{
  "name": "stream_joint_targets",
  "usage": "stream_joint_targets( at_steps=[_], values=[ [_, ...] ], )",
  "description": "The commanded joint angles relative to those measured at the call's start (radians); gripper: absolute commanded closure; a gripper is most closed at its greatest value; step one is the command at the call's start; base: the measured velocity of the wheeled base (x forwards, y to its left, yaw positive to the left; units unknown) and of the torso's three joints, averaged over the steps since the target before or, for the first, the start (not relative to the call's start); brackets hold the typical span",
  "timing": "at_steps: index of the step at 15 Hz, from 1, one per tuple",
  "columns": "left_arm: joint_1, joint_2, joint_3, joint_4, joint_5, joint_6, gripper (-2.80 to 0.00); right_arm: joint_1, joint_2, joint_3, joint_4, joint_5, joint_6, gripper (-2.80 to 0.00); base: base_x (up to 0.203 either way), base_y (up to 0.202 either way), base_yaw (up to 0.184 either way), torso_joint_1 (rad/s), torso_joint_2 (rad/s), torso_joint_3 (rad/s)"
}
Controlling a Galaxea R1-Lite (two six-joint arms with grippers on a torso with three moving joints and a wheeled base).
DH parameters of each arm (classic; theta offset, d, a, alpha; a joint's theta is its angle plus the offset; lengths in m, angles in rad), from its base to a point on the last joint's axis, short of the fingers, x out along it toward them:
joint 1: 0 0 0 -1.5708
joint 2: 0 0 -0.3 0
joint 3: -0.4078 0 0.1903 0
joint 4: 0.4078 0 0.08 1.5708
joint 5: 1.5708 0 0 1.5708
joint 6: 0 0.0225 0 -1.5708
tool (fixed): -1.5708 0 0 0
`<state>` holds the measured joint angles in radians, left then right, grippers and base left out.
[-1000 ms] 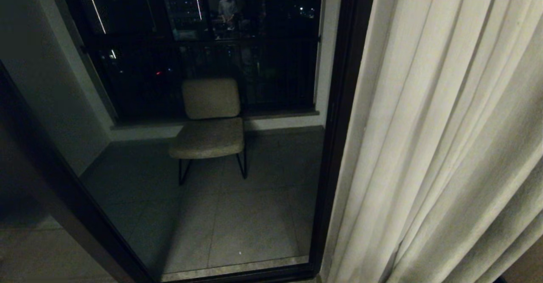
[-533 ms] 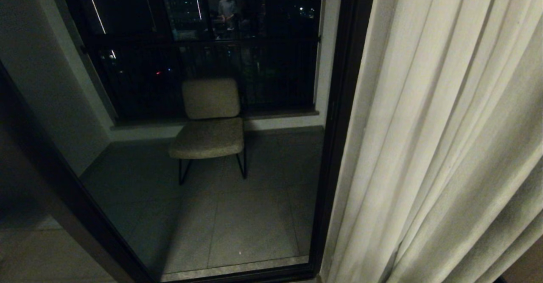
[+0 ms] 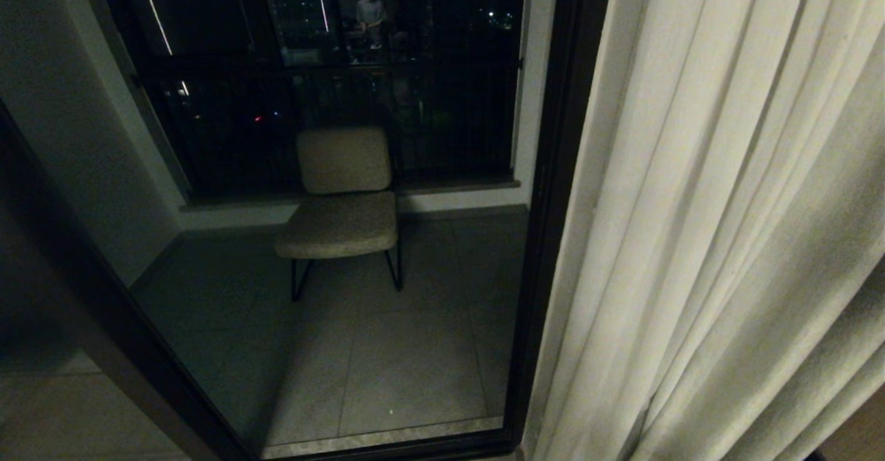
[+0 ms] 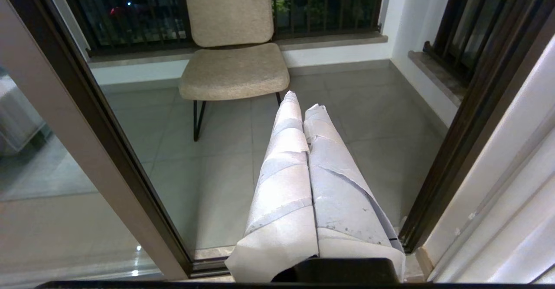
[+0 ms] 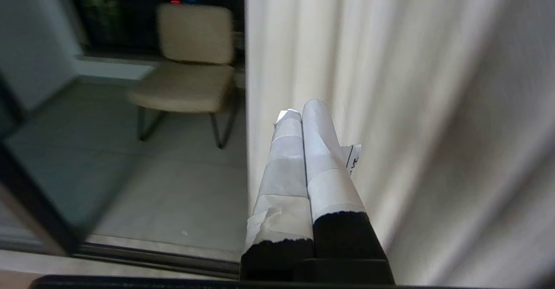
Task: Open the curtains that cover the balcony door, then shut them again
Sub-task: Close the inner curtains on both sides
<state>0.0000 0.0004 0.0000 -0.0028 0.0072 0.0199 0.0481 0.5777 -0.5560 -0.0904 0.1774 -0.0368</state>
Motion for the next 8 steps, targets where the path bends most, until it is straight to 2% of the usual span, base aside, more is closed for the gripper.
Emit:
stream_joint_targets(
  at_steps=[1,2,3,8],
  values=[
    [0.000,0.000,0.000,-0.001,0.000,0.000,0.00,0.036,0.237,-0.149,-0.015,0.005,0.003,0.00,0.000,0.000,0.000,0.000,0.00,0.000],
    [0.000,0.000,0.000,-0.002,0.000,0.000,0.00,0.042,0.298,-0.206,-0.032,0.006,0.006,0.00,0.000,0.000,0.000,0.000,0.00,0.000],
    [0.000,0.000,0.000,0.000,0.000,0.000,0.00,0.045,0.352,-0.267,-0.049,0.007,0.015,-2.80,0.000,0.000,0.000,0.000,0.00,0.000],
    [0.000,0.000,0.000,-0.002,0.000,0.000,0.00,0.047,0.503,-0.491,-0.074,0.007,0.057,-2.80,0.000,0.000,0.000,0.000,0.00,0.000]
  ],
)
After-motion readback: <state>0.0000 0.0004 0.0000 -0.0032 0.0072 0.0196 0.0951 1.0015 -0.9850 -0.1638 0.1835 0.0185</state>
